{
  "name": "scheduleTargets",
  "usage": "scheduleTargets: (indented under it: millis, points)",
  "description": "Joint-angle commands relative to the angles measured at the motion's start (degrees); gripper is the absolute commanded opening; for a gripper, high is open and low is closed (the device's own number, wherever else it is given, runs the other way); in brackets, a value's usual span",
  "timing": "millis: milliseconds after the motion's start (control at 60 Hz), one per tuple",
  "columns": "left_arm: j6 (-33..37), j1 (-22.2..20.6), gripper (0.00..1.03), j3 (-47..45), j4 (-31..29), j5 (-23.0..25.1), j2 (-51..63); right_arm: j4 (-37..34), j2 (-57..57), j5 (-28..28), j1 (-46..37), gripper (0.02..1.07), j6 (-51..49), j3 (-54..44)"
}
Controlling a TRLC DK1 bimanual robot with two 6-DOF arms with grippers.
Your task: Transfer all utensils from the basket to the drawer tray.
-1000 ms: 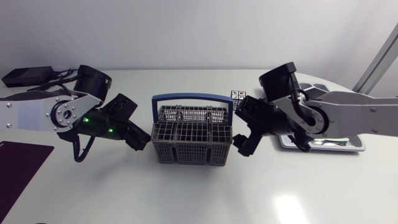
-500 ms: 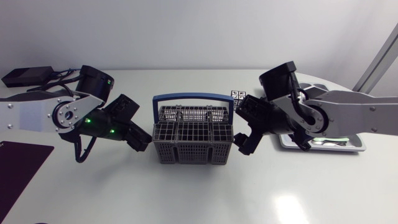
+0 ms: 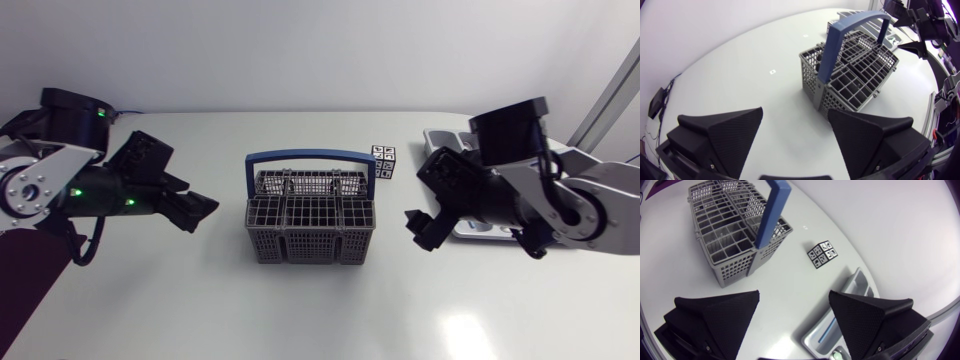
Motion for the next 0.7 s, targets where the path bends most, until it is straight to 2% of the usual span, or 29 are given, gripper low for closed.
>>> scheduleTargets:
  millis: [0, 283, 367, 683]
  points:
    - [1.24, 0.89, 0.99, -2.28, 0.10, -1.76, -5.34, -1.08, -5.05, 0.79, -1.48, 1.02, -0.39, -2.65]
    - [-0.43, 7.04, 0.99, -5.97, 0.10, -2.29, -19.22, -3.89, -22.01, -1.14, -7.98, 1.02, 0.31, -6.43]
    - [-2.36, 9.06, 0.99, -8.52, 2.74, -3.26, -23.88, -3.98, -26.67, -1.41, -9.30, 1.02, 1.37, -7.57]
    - [-3.95, 9.32, 0.99, -15.90, 7.22, -3.70, -36.01, -3.89, -44.51, -1.67, -14.40, 1.02, 6.12, -12.32]
